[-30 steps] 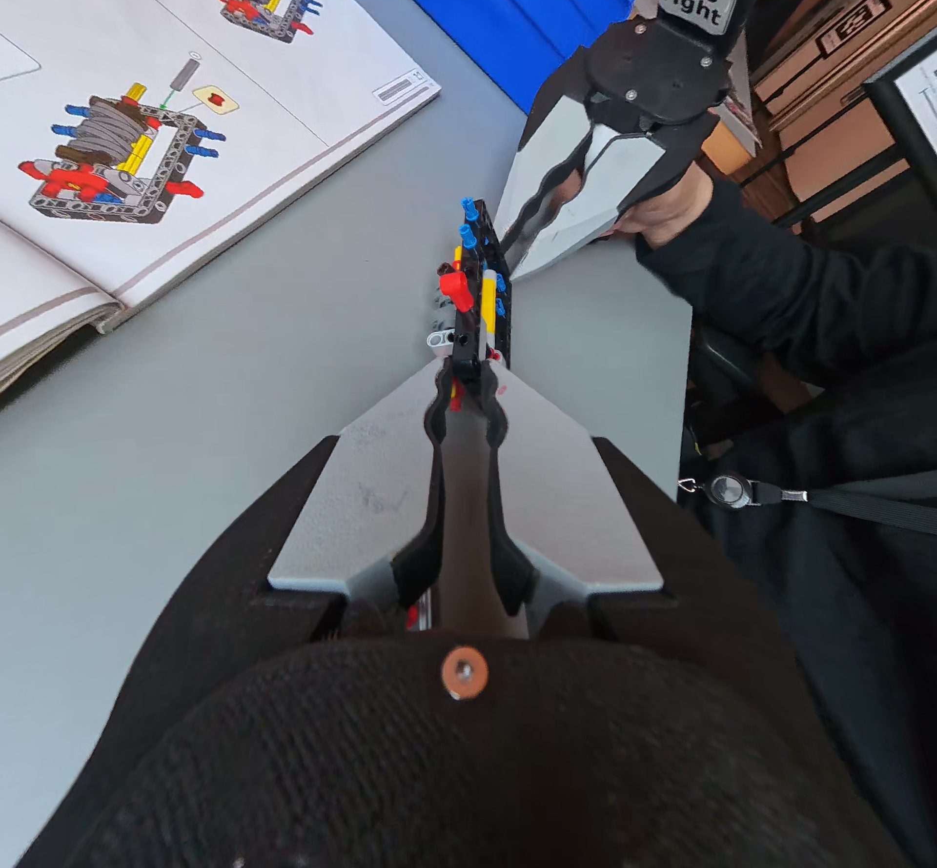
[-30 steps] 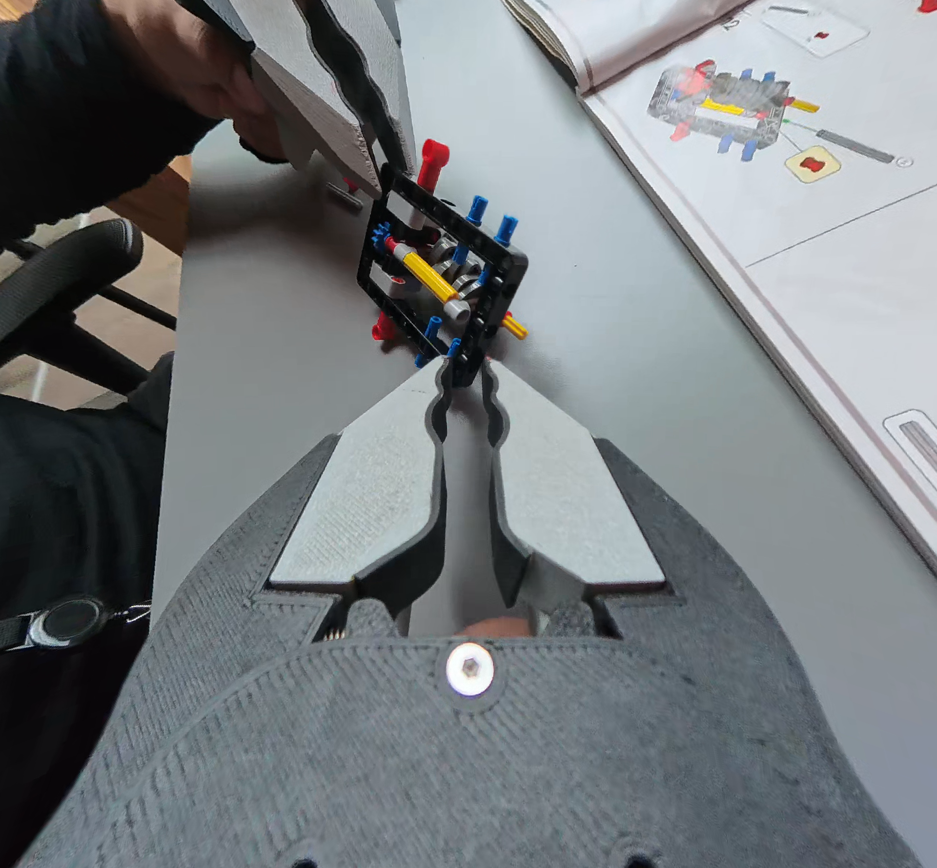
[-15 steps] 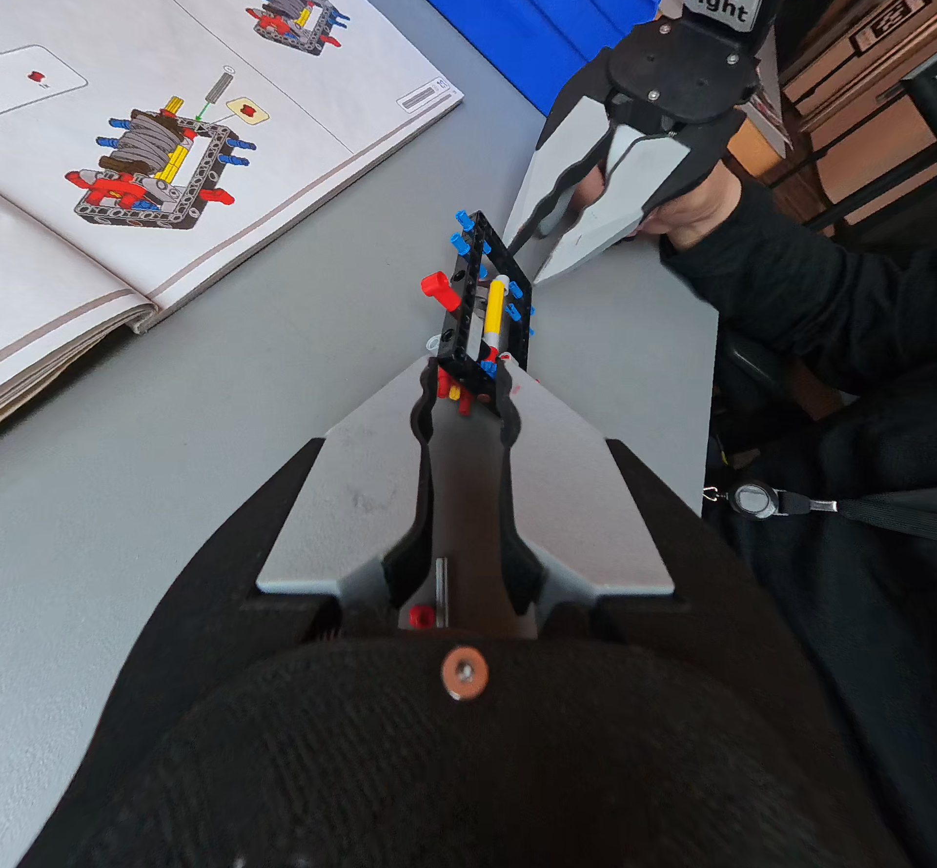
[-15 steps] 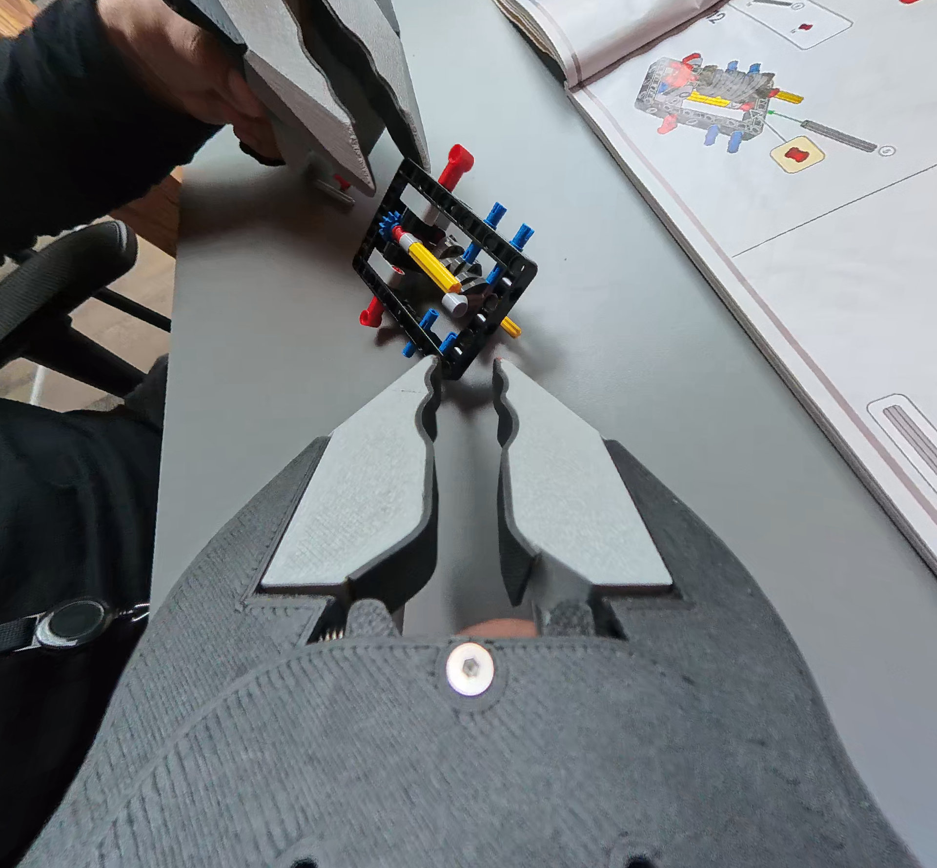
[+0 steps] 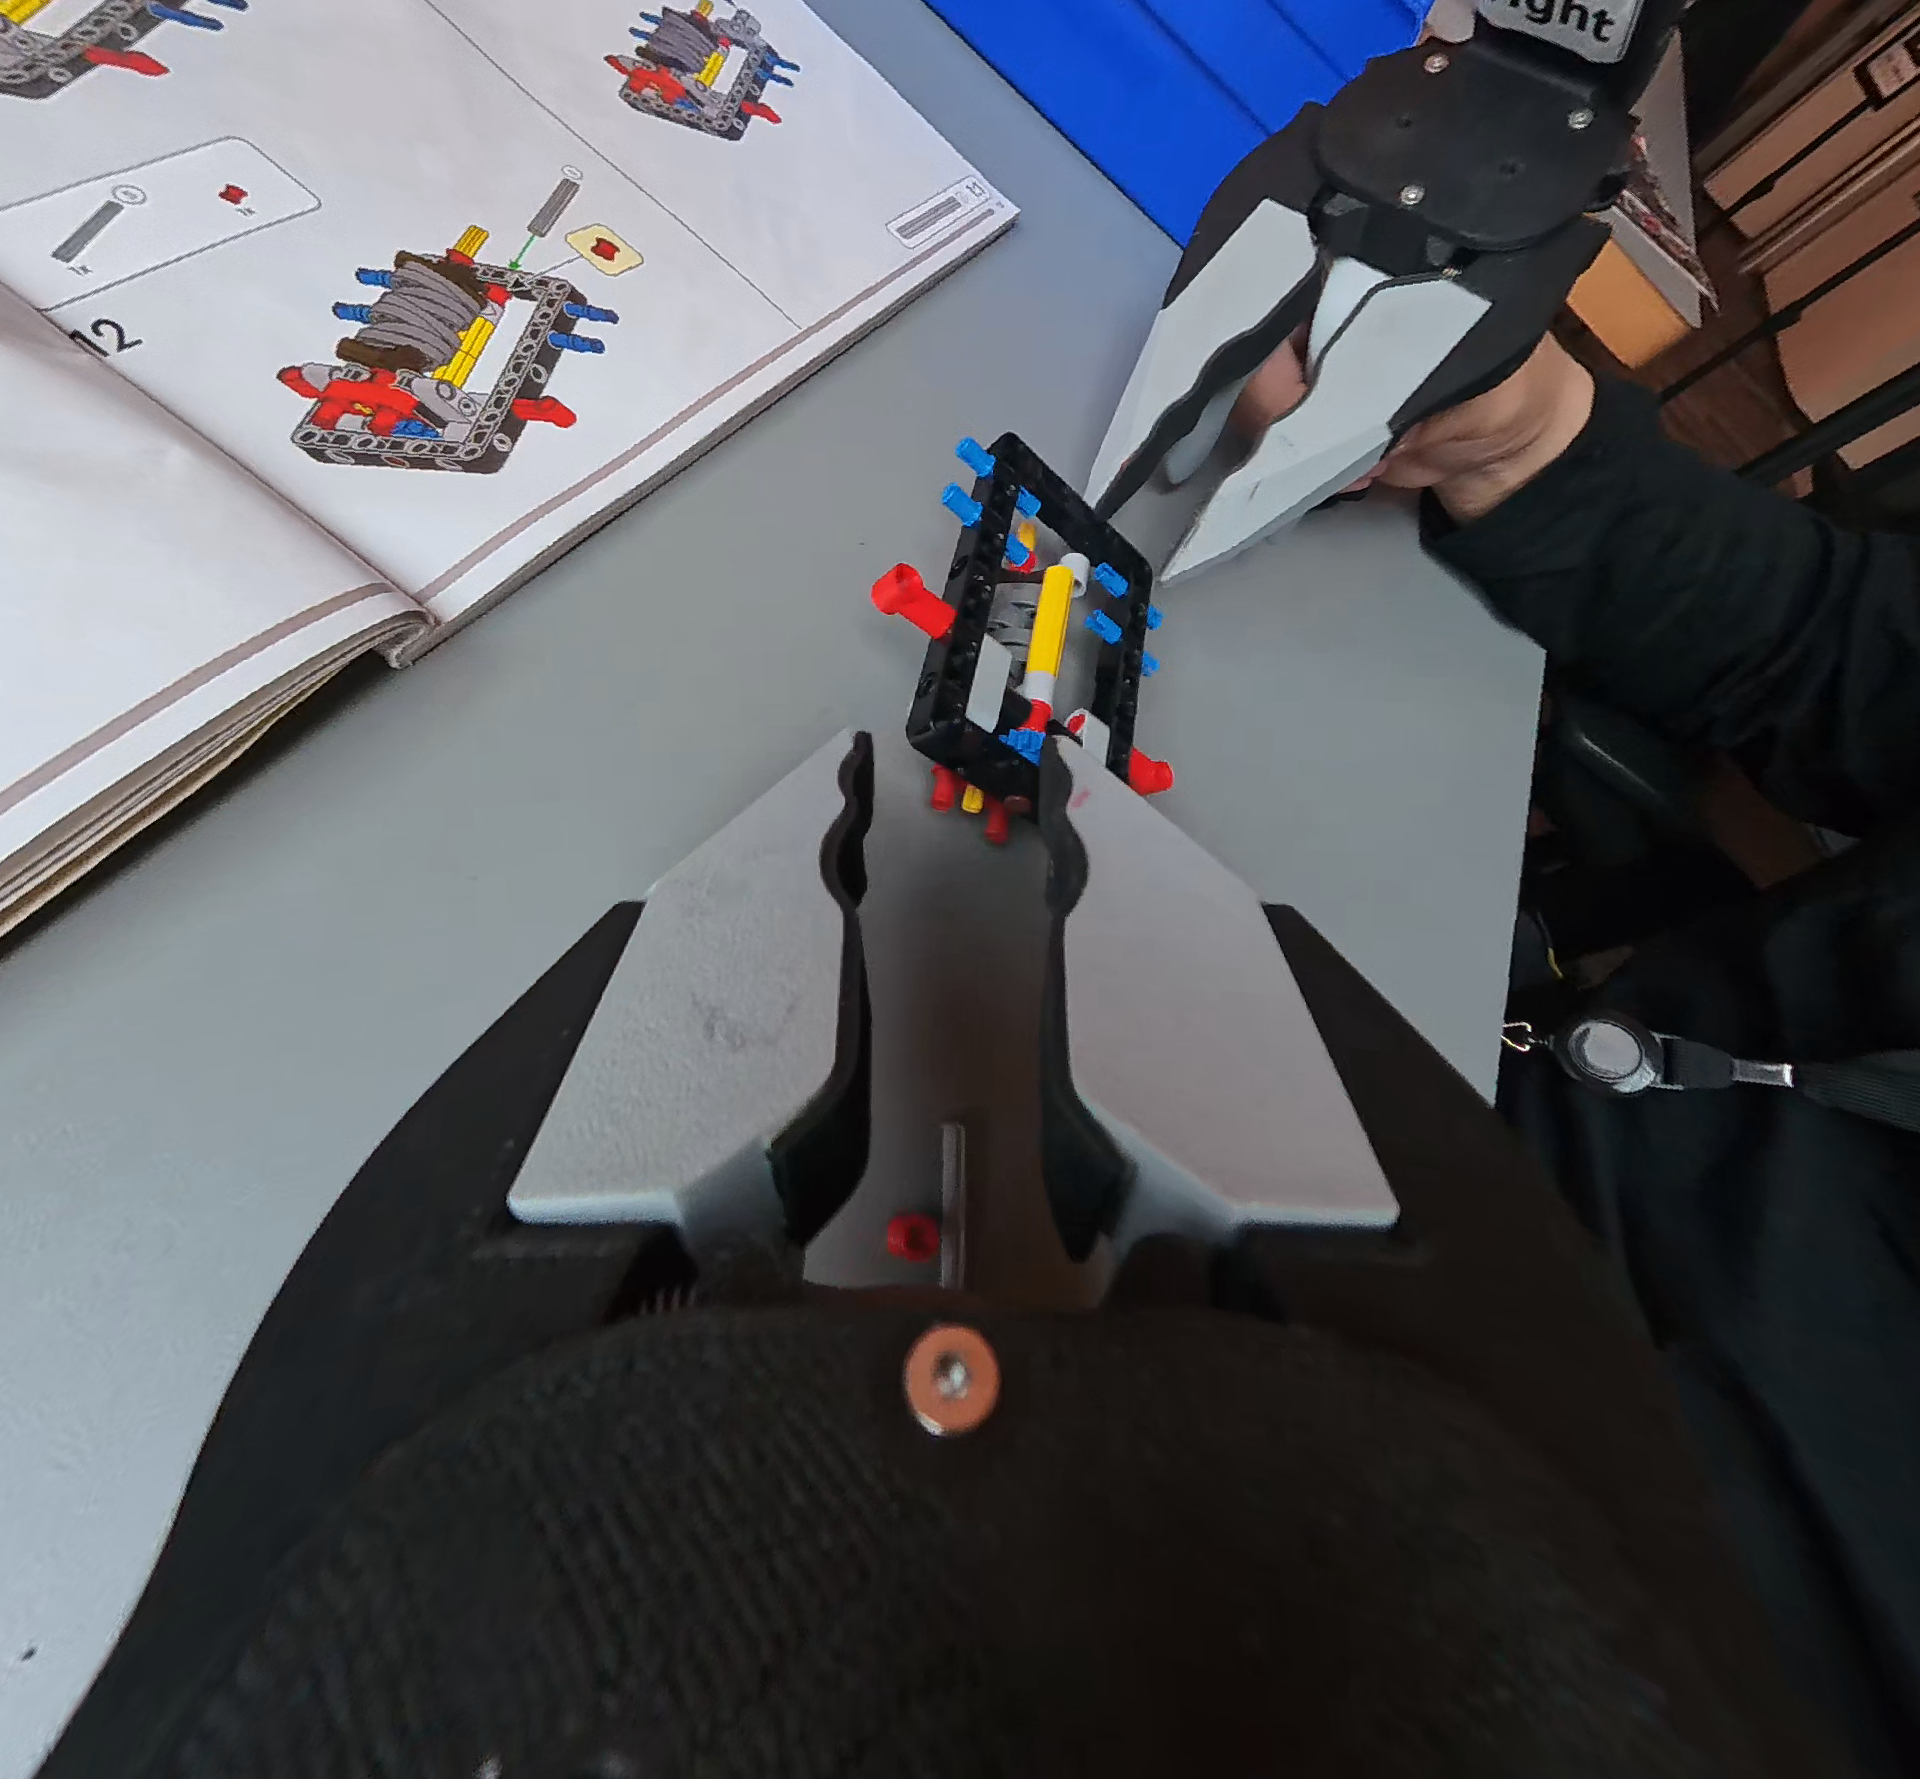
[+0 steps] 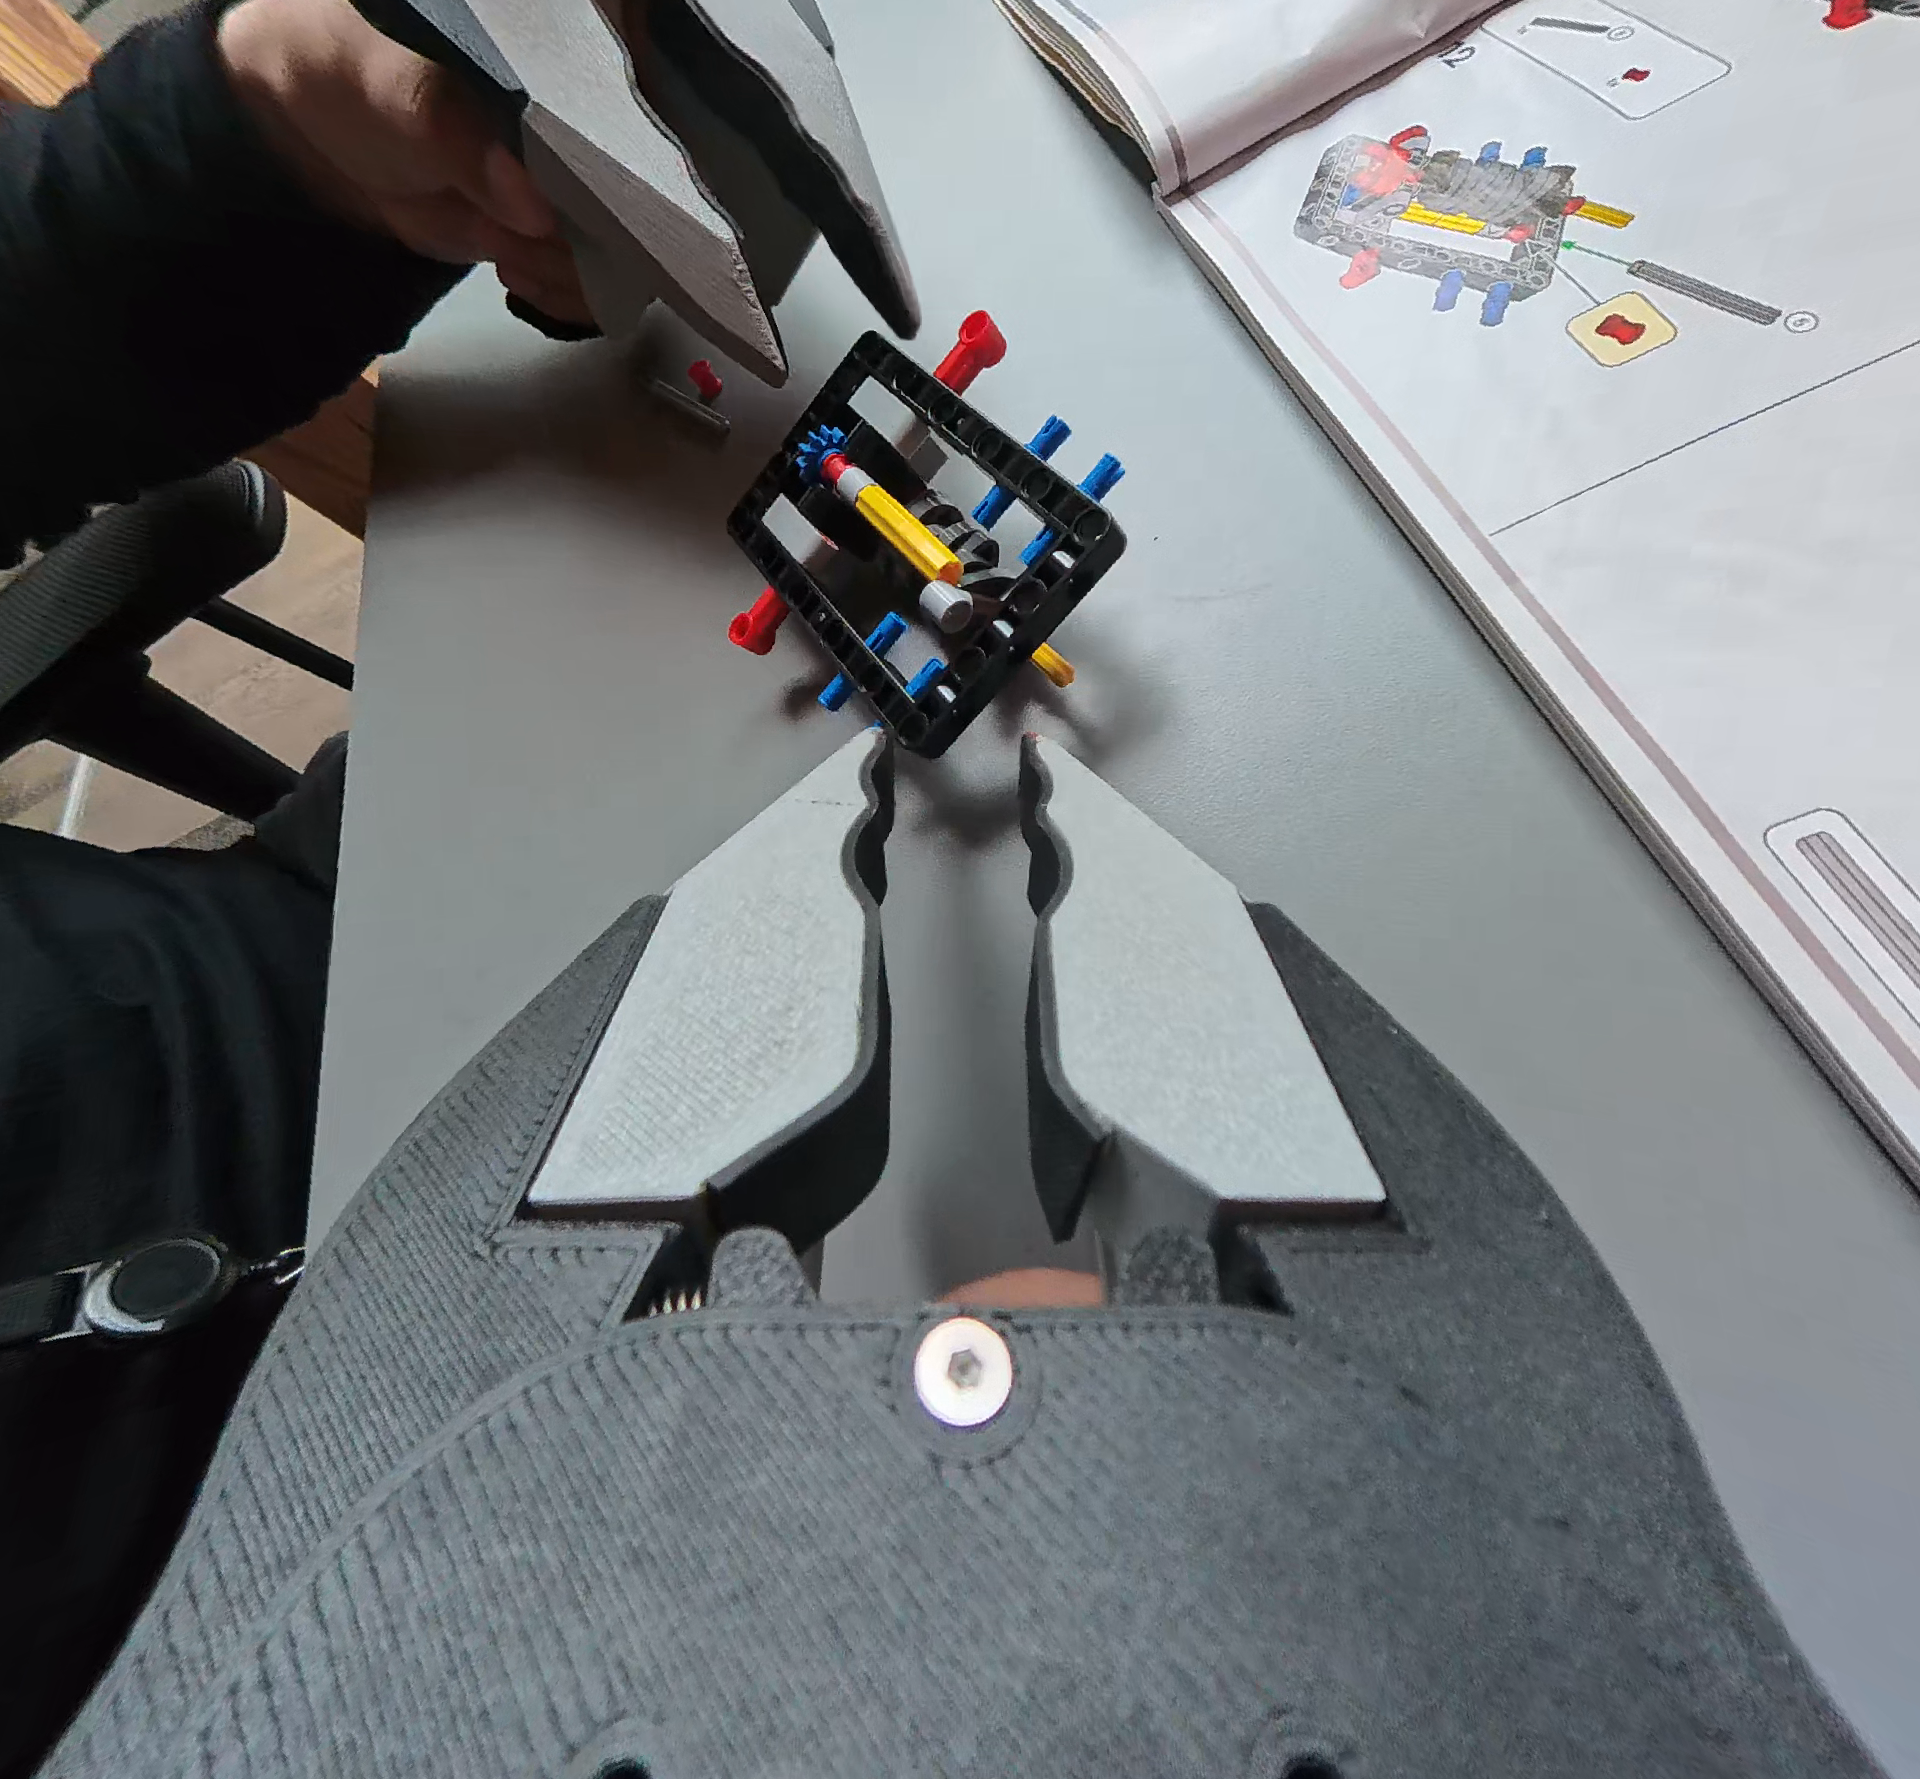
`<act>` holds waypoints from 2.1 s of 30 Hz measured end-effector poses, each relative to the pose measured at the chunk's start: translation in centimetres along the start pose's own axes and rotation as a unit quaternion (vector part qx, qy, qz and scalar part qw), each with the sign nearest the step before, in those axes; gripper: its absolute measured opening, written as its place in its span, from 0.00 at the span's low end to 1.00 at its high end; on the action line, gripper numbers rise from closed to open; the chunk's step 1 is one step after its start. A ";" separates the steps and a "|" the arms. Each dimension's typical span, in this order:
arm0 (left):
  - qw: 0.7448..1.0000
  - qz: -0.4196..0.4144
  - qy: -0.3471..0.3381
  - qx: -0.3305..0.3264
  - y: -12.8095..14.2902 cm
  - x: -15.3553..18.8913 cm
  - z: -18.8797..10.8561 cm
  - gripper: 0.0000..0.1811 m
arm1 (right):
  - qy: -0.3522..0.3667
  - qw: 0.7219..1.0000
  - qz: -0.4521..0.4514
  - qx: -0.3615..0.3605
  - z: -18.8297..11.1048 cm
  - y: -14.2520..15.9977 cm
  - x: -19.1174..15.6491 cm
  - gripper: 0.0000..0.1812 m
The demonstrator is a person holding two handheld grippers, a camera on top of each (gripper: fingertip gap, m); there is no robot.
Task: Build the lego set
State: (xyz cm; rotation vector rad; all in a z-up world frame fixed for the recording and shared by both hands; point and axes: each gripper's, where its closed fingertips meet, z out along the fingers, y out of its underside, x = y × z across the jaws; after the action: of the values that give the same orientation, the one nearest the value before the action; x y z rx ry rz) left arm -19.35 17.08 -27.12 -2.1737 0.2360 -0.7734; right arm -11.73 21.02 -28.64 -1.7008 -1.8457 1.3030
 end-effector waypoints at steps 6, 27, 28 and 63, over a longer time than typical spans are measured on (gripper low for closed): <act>0.998 0.029 -0.062 0.016 -0.7 -1.1 -1.6 0.17 | 0.030 0.998 -0.046 0.025 -0.7 -0.8 0.7 0.12; 0.950 0.251 -0.038 -0.181 0.0 2.1 4.3 0.10 | 0.047 0.879 -0.430 -0.201 2.1 -2.0 0.1 0.04; 0.950 0.252 -0.033 -0.184 0.0 2.1 4.4 0.09 | 0.045 0.875 -0.433 -0.211 2.2 -1.9 0.2 0.02; 0.973 0.186 -0.081 -0.109 1.7 -0.7 -4.1 0.24 | 0.015 0.967 -0.253 0.007 -3.3 -3.9 -0.6 0.14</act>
State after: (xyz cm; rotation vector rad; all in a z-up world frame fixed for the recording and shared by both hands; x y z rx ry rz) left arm -22.23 13.65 -26.67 -2.2863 0.6477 -0.3698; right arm -11.58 22.27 -23.65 -1.1188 -2.0608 1.0632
